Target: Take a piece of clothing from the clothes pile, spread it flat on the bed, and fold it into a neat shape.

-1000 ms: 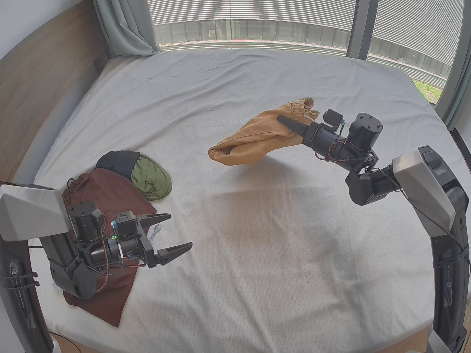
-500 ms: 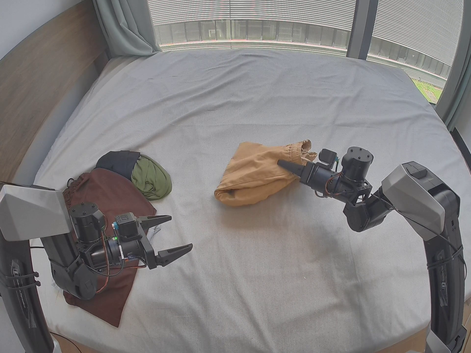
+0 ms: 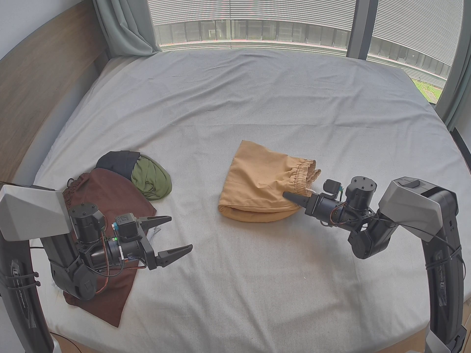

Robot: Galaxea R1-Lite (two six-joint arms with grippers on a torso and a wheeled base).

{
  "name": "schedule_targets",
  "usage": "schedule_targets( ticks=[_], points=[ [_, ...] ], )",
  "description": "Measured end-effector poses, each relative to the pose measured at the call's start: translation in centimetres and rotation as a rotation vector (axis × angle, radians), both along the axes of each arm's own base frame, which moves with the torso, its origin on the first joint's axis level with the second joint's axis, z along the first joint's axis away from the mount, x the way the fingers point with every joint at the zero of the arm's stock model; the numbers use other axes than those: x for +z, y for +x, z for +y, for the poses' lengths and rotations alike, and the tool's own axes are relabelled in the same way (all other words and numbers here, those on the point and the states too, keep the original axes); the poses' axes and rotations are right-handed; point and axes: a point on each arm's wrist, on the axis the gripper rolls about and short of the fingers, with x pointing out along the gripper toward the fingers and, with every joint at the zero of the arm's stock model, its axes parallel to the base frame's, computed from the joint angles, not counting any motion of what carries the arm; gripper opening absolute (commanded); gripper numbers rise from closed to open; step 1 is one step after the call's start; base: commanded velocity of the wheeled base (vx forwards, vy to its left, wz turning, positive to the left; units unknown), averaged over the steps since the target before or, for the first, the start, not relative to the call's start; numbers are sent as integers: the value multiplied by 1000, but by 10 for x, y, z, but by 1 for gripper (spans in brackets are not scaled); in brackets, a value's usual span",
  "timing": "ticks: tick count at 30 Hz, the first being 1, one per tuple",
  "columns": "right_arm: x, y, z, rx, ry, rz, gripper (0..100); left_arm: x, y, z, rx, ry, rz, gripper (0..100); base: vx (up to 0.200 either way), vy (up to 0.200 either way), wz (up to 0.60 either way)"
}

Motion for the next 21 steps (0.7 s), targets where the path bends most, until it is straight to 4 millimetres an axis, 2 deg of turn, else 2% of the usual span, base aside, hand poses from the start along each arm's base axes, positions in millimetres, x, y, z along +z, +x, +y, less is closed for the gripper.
schedule_targets(
  ticks=[9, 21],
  points=[
    [-21, -3, 0, 1, -11, 42, 0, 0, 0, 0, -1, 0, 1, 100, 0, 0, 0],
    [-29, -1, -2, -5, -12, 52, 0, -1, 0, -1, -2, 0, 2, 100, 0, 0, 0]
  ],
)
